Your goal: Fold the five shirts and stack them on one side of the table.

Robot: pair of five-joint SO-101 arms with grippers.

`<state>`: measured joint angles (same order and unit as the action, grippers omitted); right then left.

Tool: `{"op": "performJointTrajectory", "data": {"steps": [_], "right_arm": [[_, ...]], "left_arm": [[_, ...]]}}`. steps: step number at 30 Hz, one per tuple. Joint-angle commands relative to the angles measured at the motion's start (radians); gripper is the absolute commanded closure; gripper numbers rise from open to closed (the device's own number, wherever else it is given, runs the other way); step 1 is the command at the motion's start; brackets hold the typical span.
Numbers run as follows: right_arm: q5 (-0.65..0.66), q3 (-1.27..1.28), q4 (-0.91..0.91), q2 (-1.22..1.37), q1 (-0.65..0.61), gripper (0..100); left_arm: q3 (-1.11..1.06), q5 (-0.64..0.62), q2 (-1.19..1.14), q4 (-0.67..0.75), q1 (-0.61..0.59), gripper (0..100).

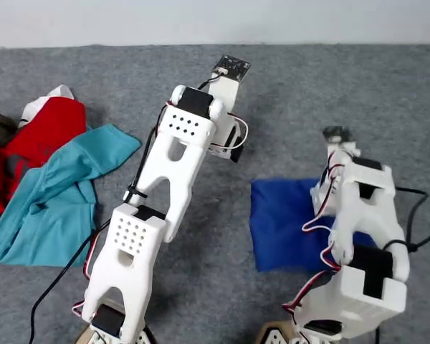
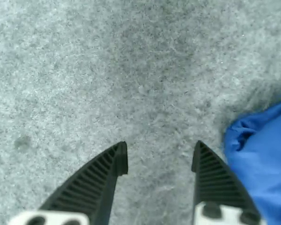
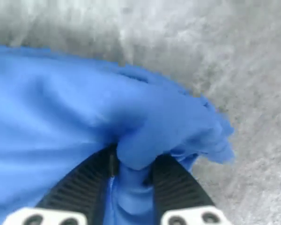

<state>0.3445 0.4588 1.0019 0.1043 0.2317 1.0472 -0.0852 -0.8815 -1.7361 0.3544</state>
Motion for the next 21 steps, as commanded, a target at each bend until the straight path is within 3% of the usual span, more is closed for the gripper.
{"op": "performJointTrajectory", "data": {"steps": [1, 13, 21], "right_arm": [[-0.091, -0.123, -0.021, -0.053, 0.03, 98.9], [-0.387, -0.227, -0.142, -0.047, 0.306, 98.9], [-0.451, -0.227, -0.249, 0.105, 0.556, 98.9]], "left_arm": [[0.042, -0.008, 0.048, -0.015, -0.009, 78], [0.042, -0.009, 0.043, -0.015, -0.003, 78], [0.042, -0.009, 0.04, -0.015, -0.002, 78]]}}
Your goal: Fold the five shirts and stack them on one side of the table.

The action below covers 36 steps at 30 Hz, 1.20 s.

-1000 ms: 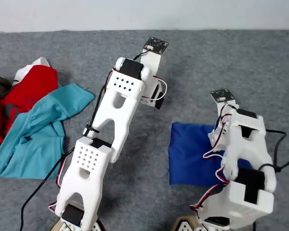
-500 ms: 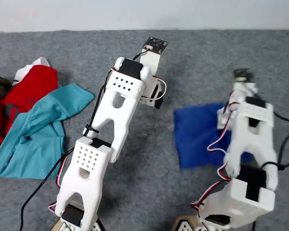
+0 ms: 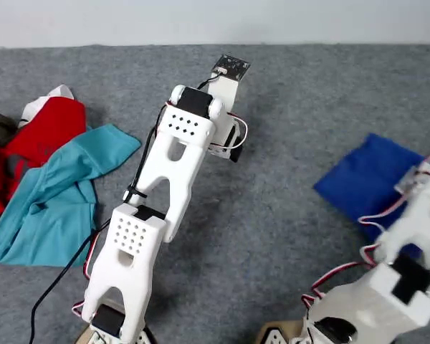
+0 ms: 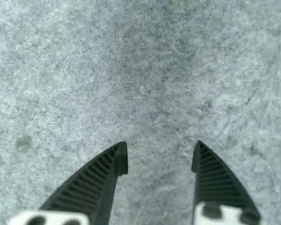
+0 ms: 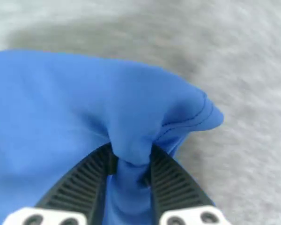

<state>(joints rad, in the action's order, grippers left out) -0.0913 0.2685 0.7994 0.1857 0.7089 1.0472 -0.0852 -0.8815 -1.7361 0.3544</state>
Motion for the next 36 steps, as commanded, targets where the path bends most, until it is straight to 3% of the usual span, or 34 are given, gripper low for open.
{"op": "performJointTrajectory", "data": {"steps": [1, 5, 11, 18, 24, 29, 32, 36], "right_arm": [[-0.015, -0.037, -0.056, 0.045, 0.099, 98.9], [-0.015, -0.038, -0.058, 0.099, 0.137, 97.1], [-0.017, -0.118, 0.133, 0.07, 0.177, 74.5], [-0.038, -0.377, 0.433, -0.038, 0.226, 73.8], [-0.008, -0.453, 0.578, -0.076, 0.22, 73.8], [0.206, -0.451, 0.739, -0.122, 0.153, 73.8], [0.344, -0.446, 0.86, -0.159, 0.081, 73.9], [0.427, -0.446, 0.966, -0.222, -0.031, 74.0]], "left_arm": [[0.042, -0.009, 0.04, -0.015, -0.002, 78], [0.042, -0.009, 0.04, -0.015, -0.002, 78], [0.041, -0.009, 0.04, -0.015, -0.008, 78], [0.041, -0.008, 0.04, -0.015, -0.008, 78], [0.05, -0.006, 0.052, -0.017, -0.014, 77], [0.05, -0.006, 0.147, -0.017, -0.137, 77], [0.041, -0.006, 0.247, -0.018, -0.275, 77], [-0.007, -0.009, 0.371, -0.02, -0.457, 77]]}}
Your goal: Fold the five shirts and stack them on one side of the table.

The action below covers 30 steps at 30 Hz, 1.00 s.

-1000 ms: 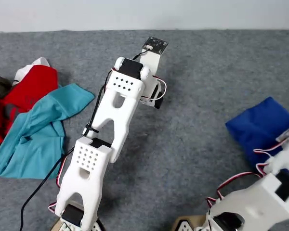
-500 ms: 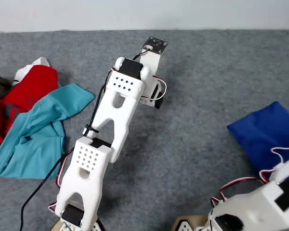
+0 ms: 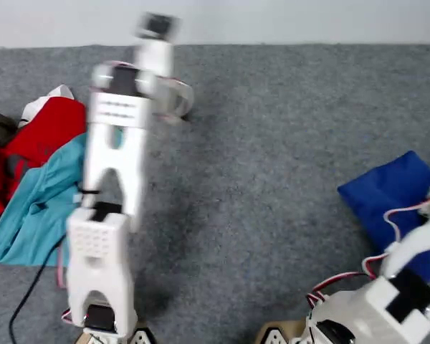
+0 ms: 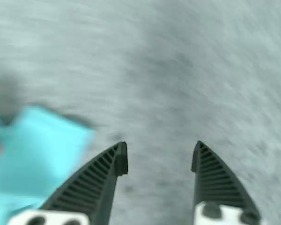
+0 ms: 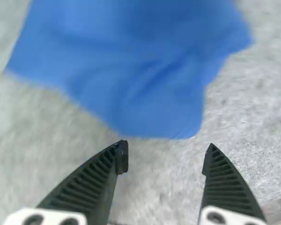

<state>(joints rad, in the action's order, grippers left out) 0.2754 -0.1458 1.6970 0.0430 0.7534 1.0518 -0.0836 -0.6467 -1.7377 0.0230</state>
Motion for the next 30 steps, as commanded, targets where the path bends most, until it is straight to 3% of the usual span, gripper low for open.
{"op": "performJointTrajectory", "data": {"steps": [1, 8, 14, 25, 27, 30], "right_arm": [[0.063, -0.031, 0.081, -0.093, -0.104, 74.0], [0.063, 0.153, 0.074, -0.191, -0.297, 74.0], [0.066, 0.273, -0.021, -0.283, -0.424, 74.0], [0.069, 0.318, -0.018, -0.317, -0.481, 74.0], [0.068, 0.319, -0.016, -0.317, -0.481, 74.0], [0.068, 0.319, -0.016, -0.317, -0.481, 74.0]], "left_arm": [[-0.051, -0.011, 0.16, -0.018, -0.166, 77], [-0.469, -0.006, 0.242, -0.015, -0.482, 77], [-0.631, 0.003, 0.241, 0.012, -0.68, 77], [-0.685, 0.064, 0.12, 0.16, -0.732, 78], [-0.684, 0.064, 0.08, 0.176, -0.73, 81], [-0.682, 0.064, 0.044, 0.184, -0.709, 94]]}}
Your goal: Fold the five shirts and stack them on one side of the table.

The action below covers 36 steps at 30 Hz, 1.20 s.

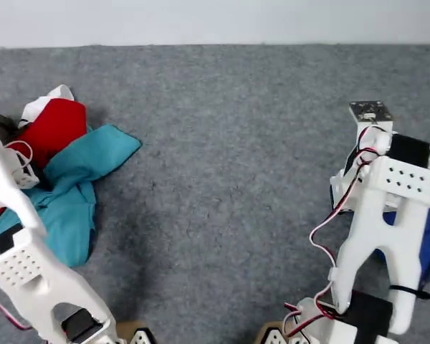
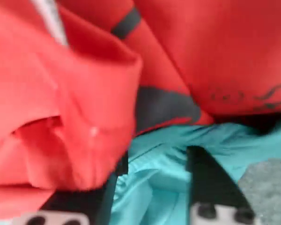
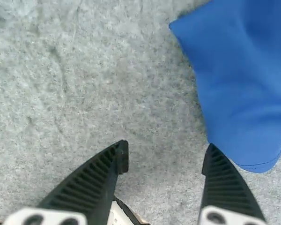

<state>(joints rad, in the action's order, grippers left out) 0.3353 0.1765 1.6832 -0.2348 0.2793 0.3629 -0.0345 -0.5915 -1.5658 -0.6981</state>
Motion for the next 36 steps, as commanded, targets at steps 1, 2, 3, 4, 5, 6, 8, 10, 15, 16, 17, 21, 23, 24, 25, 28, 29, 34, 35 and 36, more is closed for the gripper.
{"op": "performJointTrajectory", "data": {"steps": [1, 2, 3, 4, 5, 6, 8, 10, 15, 16, 17, 21, 23, 24, 25, 28, 29, 34, 35, 36], "right_arm": [[0.006, -0.003, -0.002, -0.039, -0.007, 74.0], [0.006, -0.003, -0.002, -0.039, -0.007, 74.0], [0.006, -0.003, -0.002, -0.039, -0.007, 74.0], [0.006, -0.003, -0.002, -0.039, -0.007, 74.0], [0.006, -0.003, -0.002, -0.039, -0.007, 74.0], [0.006, -0.003, -0.002, -0.039, -0.007, 74.0], [0.006, -0.003, -0.001, -0.039, -0.007, 74.0], [0.006, -0.003, -0.001, -0.039, -0.007, 74.0], [0.006, -0.003, -0.001, -0.039, -0.004, 74.0], [0.006, -0.003, -0.001, -0.039, -0.004, 74.0], [0.006, -0.003, -0.001, -0.039, -0.004, 74.0], [0.006, -0.003, -0.001, -0.039, -0.004, 74.0], [0.006, -0.003, -0.001, -0.039, -0.002, 74.0], [0.006, -0.003, -0.001, -0.039, -0.002, 74.0], [0.006, -0.003, -0.001, -0.039, -0.002, 74.0], [0.006, -0.003, 0.001, -0.041, -0.002, 74.0], [0.006, -0.003, 0.001, -0.041, -0.002, 74.0], [0.009, -0.003, 0.019, -0.041, -0.002, 74.0], [0.009, -0.003, 0.022, -0.041, -0.002, 74.0], [0.009, -0.003, 0.022, -0.041, -0.002, 74.0]], "left_arm": [[0.007, 0.015, -0.011, 0.005, 0.023, 99], [0.005, 0.015, -0.011, -0.006, 0.038, 99], [0.012, 0.015, -0.011, -0.038, 0.055, 98], [0.031, 0.015, -0.011, -0.072, 0.08, 98], [0.062, 0.015, -0.011, -0.114, 0.106, 98], [0.102, 0.015, -0.011, -0.158, 0.135, 99], [0.183, 0.015, -0.008, -0.193, 0.203, 99], [0.223, 0.015, 0.025, -0.192, 0.269, 99], [0.232, 0.015, 0.17, -0.19, 0.52, 99], [0.232, 0.015, 0.196, -0.19, 0.578, 99], [0.232, 0.021, 0.219, -0.189, 0.64, 99], [0.234, 0.123, 0.267, -0.189, 0.891, 99], [0.237, 0.17, 0.267, -0.186, 1.007, 99], [0.237, 0.198, 0.261, -0.186, 1.06, 99], [0.237, 0.227, 0.253, -0.184, 1.109, 99], [0.239, 0.318, 0.215, -0.184, 1.211, 99], [0.239, 0.338, 0.196, -0.18, 1.226, 99], [0.239, 0.327, 0.166, -0.187, 1.217, 97], [0.239, 0.319, 0.176, -0.187, 1.203, 95], [0.239, 0.31, 0.192, -0.187, 1.191, 92]]}}
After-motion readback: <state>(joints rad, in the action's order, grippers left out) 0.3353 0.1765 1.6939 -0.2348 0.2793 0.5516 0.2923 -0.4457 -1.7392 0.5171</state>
